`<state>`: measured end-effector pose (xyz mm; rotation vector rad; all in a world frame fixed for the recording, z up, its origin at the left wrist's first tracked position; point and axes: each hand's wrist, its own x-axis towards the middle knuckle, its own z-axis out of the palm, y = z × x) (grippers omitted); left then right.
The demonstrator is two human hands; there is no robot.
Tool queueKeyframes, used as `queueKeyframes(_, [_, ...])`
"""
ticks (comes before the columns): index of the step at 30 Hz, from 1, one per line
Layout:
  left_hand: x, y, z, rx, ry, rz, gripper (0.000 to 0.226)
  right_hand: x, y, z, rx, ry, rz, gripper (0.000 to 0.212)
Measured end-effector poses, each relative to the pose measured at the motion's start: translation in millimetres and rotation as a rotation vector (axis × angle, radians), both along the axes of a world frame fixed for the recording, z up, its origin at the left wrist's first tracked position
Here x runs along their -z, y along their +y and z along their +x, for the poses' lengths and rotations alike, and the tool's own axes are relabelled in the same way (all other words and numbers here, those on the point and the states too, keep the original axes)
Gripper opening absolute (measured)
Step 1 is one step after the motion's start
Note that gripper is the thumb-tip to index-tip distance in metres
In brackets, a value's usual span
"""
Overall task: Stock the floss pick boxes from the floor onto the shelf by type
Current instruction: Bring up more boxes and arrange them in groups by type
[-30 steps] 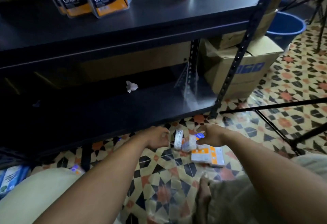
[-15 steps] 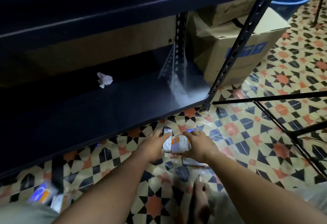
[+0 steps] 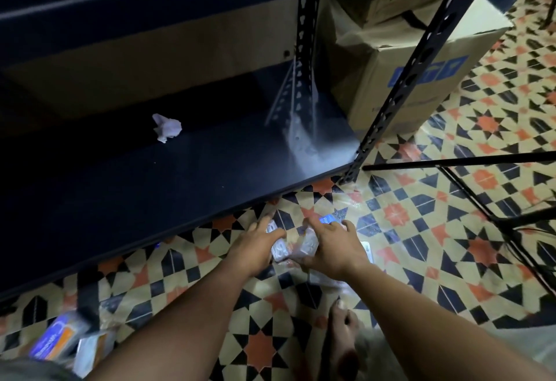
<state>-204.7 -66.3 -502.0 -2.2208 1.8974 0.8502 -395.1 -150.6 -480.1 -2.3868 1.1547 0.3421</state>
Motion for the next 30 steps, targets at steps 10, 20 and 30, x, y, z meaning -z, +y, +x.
queueKeyframes(10, [-1.7,39.5,13.2,-0.101,0.073,0.074,0.046,0.3,12.8,1.6,-0.062,0.074,0.172,0.072])
queueKeyframes(20, [-14.8,79.0,22.2,-0.208,0.087,0.045,0.044,-17.5,18.6,-0.4,-0.015,0.031,0.118,0.052])
queueKeyframes(30, [-82.6,107.8,31.9,-0.45,0.314,-0.152,0.047,-69.0,46.3,7.7,0.195,-0.208,0.201,0.056])
